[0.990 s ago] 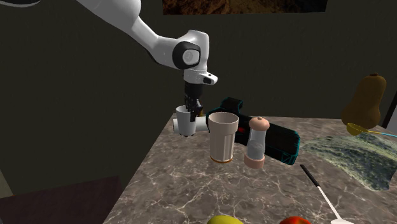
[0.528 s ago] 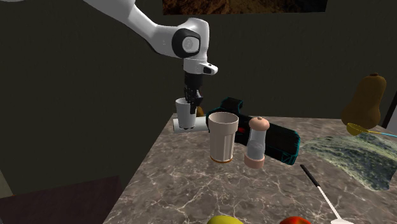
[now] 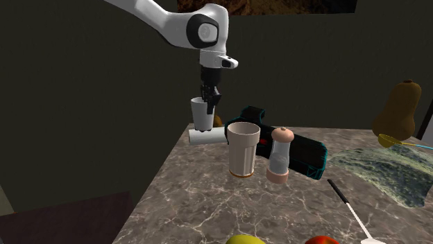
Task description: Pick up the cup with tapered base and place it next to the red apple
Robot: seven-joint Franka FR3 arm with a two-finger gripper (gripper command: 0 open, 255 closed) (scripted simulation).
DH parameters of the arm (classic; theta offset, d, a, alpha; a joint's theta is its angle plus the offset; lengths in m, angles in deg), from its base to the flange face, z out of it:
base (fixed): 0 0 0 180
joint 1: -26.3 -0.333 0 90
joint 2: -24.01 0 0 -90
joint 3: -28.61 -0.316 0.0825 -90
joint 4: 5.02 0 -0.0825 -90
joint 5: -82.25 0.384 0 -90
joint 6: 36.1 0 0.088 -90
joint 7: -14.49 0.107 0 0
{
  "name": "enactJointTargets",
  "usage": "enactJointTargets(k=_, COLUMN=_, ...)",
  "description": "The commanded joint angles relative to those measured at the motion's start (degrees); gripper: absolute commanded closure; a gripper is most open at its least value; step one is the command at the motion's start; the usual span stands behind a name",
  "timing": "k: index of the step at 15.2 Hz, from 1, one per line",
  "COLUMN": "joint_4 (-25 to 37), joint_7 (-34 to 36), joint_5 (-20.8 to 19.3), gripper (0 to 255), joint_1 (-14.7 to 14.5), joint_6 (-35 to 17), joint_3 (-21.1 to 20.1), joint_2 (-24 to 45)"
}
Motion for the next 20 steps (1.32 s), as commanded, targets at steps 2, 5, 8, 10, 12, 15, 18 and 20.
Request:
enactJointTargets(k=2, joint_4=1.6, joint_7=0.1, joint_5=0.1, gripper=255, joint_1=0.0, joint_6=2.2, joint_3=-0.1, joint_2=-0.6)
enactJointTargets(k=5, joint_4=3.3, joint_7=0.1, joint_5=0.2, gripper=255, joint_1=0.0, joint_6=4.4, joint_3=-0.1, joint_2=-1.1)
enactJointTargets(k=8, joint_4=5.1, joint_7=0.2, joint_5=0.3, gripper=255, joint_1=0.0, joint_6=6.5, joint_3=-0.2, joint_2=-1.4)
enactJointTargets(k=10, joint_4=6.4, joint_7=0.3, joint_5=0.3, gripper=255, joint_1=0.0, joint_6=8.0, joint_3=-0.2, joint_2=-1.6)
enactJointTargets(k=12, joint_4=7.8, joint_7=0.4, joint_5=0.4, gripper=255, joint_1=0.0, joint_6=9.5, joint_3=-0.2, joint_2=-1.7)
enactJointTargets(k=15, joint_4=10.0, joint_7=0.6, joint_5=0.4, gripper=255, joint_1=-0.1, joint_6=11.7, joint_3=-0.3, joint_2=-1.8)
enactJointTargets(k=18, joint_4=8.6, joint_7=-2.0, joint_5=0.9, gripper=255, joint_1=1.7, joint_6=11.8, joint_3=0.5, joint_2=-3.1)
enactJointTargets(k=20, joint_4=7.2, joint_7=-4.6, joint_5=1.3, gripper=255, joint_1=3.5, joint_6=11.7, joint_3=1.3, joint_2=-4.2)
